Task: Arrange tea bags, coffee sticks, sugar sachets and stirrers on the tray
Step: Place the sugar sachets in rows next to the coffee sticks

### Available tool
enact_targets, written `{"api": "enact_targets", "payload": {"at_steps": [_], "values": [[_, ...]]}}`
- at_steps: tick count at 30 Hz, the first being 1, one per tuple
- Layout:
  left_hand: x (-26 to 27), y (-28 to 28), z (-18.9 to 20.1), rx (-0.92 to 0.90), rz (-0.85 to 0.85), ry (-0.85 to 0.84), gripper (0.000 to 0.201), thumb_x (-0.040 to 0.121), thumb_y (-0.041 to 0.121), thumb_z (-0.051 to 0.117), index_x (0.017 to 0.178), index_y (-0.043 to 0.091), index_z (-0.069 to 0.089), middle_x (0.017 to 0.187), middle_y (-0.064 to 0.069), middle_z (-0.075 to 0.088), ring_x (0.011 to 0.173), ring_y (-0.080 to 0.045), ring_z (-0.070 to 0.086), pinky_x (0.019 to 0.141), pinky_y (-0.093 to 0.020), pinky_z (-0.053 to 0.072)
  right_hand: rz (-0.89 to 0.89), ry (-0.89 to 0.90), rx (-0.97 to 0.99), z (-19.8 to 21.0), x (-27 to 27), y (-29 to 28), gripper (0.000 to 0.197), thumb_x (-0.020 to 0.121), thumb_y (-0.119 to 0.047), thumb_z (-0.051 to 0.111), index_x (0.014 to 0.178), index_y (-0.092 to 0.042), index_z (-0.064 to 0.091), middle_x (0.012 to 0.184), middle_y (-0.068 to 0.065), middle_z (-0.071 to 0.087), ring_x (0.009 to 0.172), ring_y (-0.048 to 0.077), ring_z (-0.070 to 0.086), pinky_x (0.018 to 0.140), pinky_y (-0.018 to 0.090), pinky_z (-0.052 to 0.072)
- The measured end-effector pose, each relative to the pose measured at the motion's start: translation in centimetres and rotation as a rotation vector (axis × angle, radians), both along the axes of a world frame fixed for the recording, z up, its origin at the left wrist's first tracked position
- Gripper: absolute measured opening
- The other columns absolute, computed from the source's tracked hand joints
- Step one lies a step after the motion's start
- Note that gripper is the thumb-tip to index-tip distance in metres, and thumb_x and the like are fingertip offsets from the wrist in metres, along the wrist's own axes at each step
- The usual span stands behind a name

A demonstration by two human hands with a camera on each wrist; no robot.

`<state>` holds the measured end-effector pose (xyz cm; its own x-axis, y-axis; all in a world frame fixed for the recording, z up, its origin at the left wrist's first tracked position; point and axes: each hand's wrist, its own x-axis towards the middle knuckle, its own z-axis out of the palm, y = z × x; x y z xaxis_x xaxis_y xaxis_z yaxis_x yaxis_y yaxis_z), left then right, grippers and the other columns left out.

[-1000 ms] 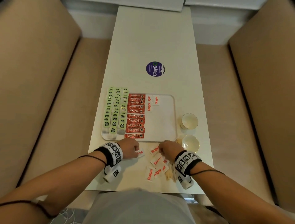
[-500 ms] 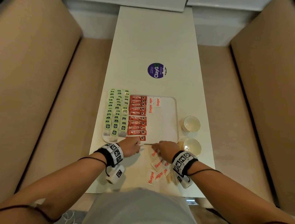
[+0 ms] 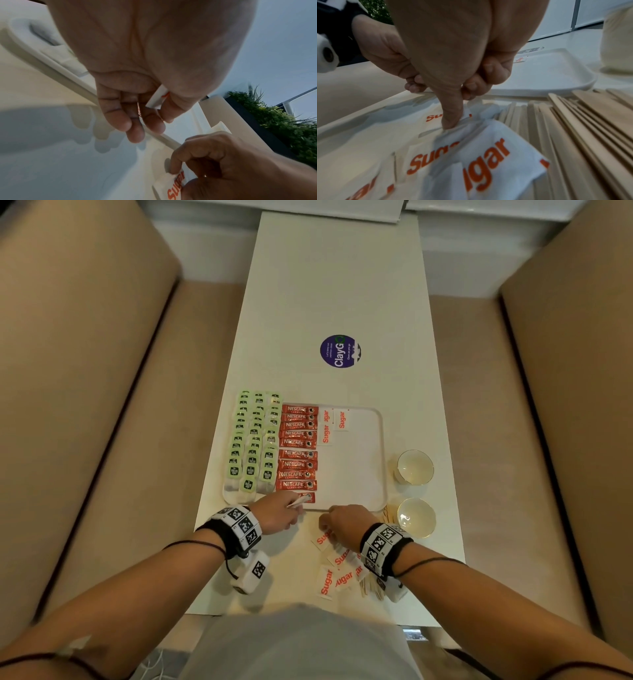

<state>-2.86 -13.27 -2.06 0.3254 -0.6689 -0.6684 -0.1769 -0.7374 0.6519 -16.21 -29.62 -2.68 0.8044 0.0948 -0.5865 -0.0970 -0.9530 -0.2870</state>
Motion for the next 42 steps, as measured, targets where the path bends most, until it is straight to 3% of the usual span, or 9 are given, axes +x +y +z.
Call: {"api": "enact_targets", "payload": {"at_steps": [7, 11, 16, 22, 29, 34, 37, 39, 42], "values": [[-0.6, 0.7, -0.3, 0.005, -0.112, -0.088, 0.016, 0.086, 0.01, 0.063, 0.085, 0.015, 0.048, 0.078, -0.007, 0.059, 0.069, -0.021, 0.058, 0.066, -0.033, 0.048, -0.006, -0.018, 0.004, -0.2, -0.2, 0.0, 0.016, 0.094, -0.017, 0.068, 0.11, -0.019, 0.067, 0.1, 0.001, 0.06, 0.078, 0.022, 0.067, 0.077, 0.039, 0.061], [-1.3, 0.8, -0.8, -0.004, -0.12, -0.125, 0.027, 0.079, 0.016, 0.074, 0.077, 0.019, 0.047, 0.072, 0.002, 0.056, 0.065, -0.016, 0.05, 0.064, -0.029, 0.045, 0.002, -0.022, 0.016, -0.3, -0.5, 0.0, 0.016, 0.091, -0.02, 0.071, 0.106, -0.019, 0.067, 0.106, 0.0, 0.054, 0.075, 0.023, 0.063, 0.074, 0.039, 0.061], [-1.9, 0.4, -1.4, -0.009, -0.109, -0.097, 0.03, 0.074, 0.017, 0.082, 0.079, 0.018, 0.053, 0.083, 0.004, 0.073, 0.082, -0.019, 0.071, 0.077, -0.038, 0.057, 0.022, -0.035, 0.011, -0.2, -0.5, 0.0, 0.008, 0.091, -0.021, 0.07, 0.098, -0.02, 0.068, 0.105, -0.001, 0.053, 0.072, 0.022, 0.061, 0.072, 0.038, 0.06], [-2.1, -0.6, -1.0, -0.027, -0.157, -0.143, 0.028, 0.076, 0.018, 0.08, 0.075, 0.024, 0.052, 0.072, 0.011, 0.061, 0.066, -0.009, 0.059, 0.066, -0.027, 0.045, -0.013, -0.053, 0.041, -0.1, -0.5, -0.1, 0.006, 0.093, -0.015, 0.062, 0.093, -0.021, 0.064, 0.09, -0.003, 0.064, 0.076, 0.02, 0.062, 0.072, 0.033, 0.056], [-1.8, -1.4, -0.2, -0.144, -0.028, -0.176, 0.032, 0.073, 0.019, 0.084, 0.07, 0.025, 0.053, 0.069, 0.005, 0.062, 0.062, -0.013, 0.056, 0.066, -0.035, 0.05, -0.161, -0.155, 0.155, 1.5, 0.2, -0.9, 0.028, 0.099, -0.023, 0.06, 0.126, -0.021, 0.064, 0.115, 0.0, 0.068, 0.101, 0.021, 0.064, 0.086, 0.034, 0.053], [-0.9, -1.9, 0.6, -0.2, 0.003, -0.151, 0.024, 0.078, 0.018, 0.084, 0.076, 0.025, 0.061, 0.071, 0.006, 0.062, 0.065, -0.01, 0.054, 0.069, -0.034, 0.05, -0.184, -0.207, 0.174, 3.0, 0.6, -2.4, 0.025, 0.099, -0.037, 0.062, 0.116, -0.02, 0.07, 0.105, -0.003, 0.065, 0.093, 0.018, 0.062, 0.079, 0.031, 0.05], [-0.7, -2.0, 1.0, -0.247, -0.03, -0.169, 0.017, 0.082, 0.021, 0.082, 0.076, 0.032, 0.07, 0.071, 0.008, 0.065, 0.067, -0.004, 0.054, 0.065, -0.022, 0.043, -0.272, -0.244, 0.197, 3.4, 0.7, -2.9, 0.022, 0.101, -0.039, 0.058, 0.11, -0.023, 0.07, 0.104, -0.006, 0.068, 0.084, 0.012, 0.059, 0.077, 0.03, 0.049], [-0.7, -2.2, 1.4, -0.261, -0.001, -0.155, 0.006, 0.083, 0.023, 0.082, 0.086, 0.027, 0.079, 0.075, 0.008, 0.069, 0.069, -0.003, 0.056, 0.066, -0.02, 0.044, -0.364, -0.245, 0.251, 3.5, 0.6, -3.2, 0.019, 0.101, -0.037, 0.058, 0.106, -0.023, 0.071, 0.101, -0.007, 0.072, 0.079, 0.009, 0.058, 0.074, 0.027, 0.046], [-0.7, -2.4, 1.7, -0.237, 0.047, -0.169, 0.017, 0.081, 0.02, 0.084, 0.098, 0.019, 0.081, 0.081, 0.009, 0.071, 0.075, -0.004, 0.06, 0.073, -0.021, 0.048, -0.476, -0.243, 0.334, 3.6, 0.4, -3.2, 0.015, 0.1, -0.035, 0.06, 0.106, -0.024, 0.068, 0.098, -0.009, 0.07, 0.076, 0.006, 0.058, 0.072, 0.025, 0.043]]}}
